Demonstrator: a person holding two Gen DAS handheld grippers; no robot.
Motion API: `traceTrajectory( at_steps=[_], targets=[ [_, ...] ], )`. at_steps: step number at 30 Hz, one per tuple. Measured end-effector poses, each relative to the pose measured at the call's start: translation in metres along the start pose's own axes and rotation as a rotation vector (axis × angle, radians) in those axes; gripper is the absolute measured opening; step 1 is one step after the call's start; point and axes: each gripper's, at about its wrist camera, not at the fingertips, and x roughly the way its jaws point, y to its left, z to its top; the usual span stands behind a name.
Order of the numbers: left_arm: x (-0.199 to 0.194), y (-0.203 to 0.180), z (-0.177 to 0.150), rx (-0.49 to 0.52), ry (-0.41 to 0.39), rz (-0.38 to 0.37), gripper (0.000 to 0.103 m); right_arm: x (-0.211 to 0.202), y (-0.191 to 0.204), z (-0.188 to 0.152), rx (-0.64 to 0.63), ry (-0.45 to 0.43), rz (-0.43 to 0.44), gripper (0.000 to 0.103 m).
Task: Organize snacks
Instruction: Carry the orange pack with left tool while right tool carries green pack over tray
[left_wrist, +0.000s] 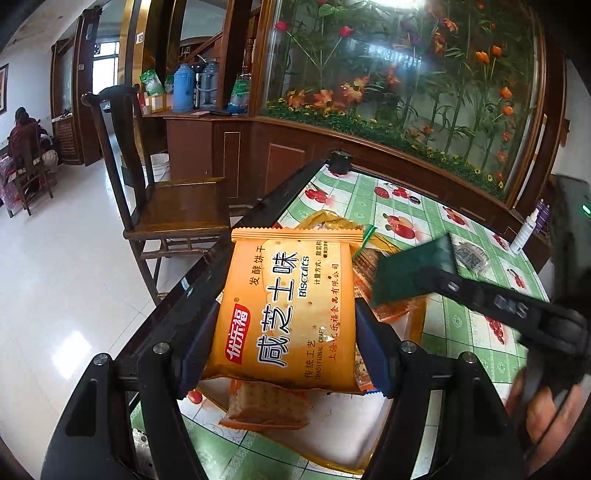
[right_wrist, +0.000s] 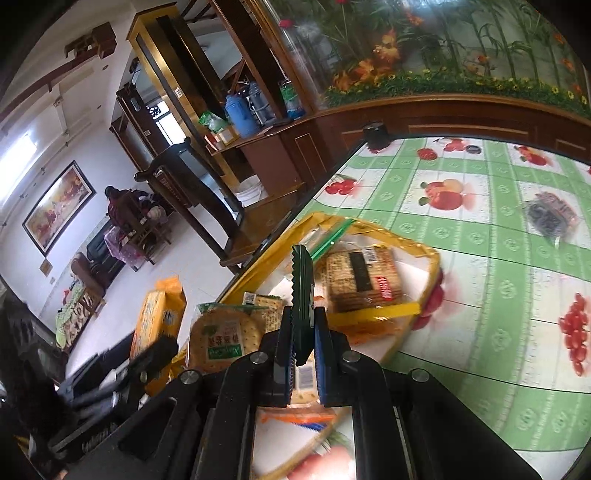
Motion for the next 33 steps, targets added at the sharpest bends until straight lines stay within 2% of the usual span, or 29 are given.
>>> traceTrajectory(
  at_steps=[8,11,14,19,20,21,23,24,26,33],
  targets=[
    [0.0,-0.002,-0.003,0.019,0.017,-0.011,0.071,0.048,0.011,0.007,0.053,0.045,0.089,0.009],
    [0.001,-0.004,-0.002,0.027,0.023,-0.015,0.071,0.063,0.01,0.009,0.072,0.057,0.096,0.009],
    [0.004,-0.01,-0.004,0.035,0.032,-0.022,0.071,0.073,0.002,0.007,0.095,0.08,0.089,0.015],
    [0.006,-0.021,-0.008,0.048,0.042,-0.032,0.071,0.072,-0.018,0.001,0.141,0.089,0.089,0.032],
    [0.006,-0.022,-0.008,0.05,0.044,-0.035,0.071,0.067,-0.021,0.0,0.149,0.082,0.076,0.041],
    [0.006,-0.024,-0.009,0.052,0.046,-0.038,0.071,0.061,-0.024,-0.001,0.153,0.07,0.065,0.06],
    [0.006,-0.028,-0.011,0.06,0.046,-0.037,0.071,0.044,-0.03,-0.005,0.151,0.037,0.048,0.078],
    [0.006,-0.03,-0.011,0.06,0.046,-0.038,0.071,0.039,-0.032,-0.006,0.151,0.028,0.037,0.082],
    [0.007,-0.033,-0.013,0.062,0.051,-0.039,0.071,0.027,-0.043,-0.01,0.174,0.02,0.029,0.085],
    [0.012,-0.044,-0.02,0.08,0.063,-0.033,0.071,-0.009,-0.081,-0.024,0.253,-0.012,0.001,0.085]
  ],
)
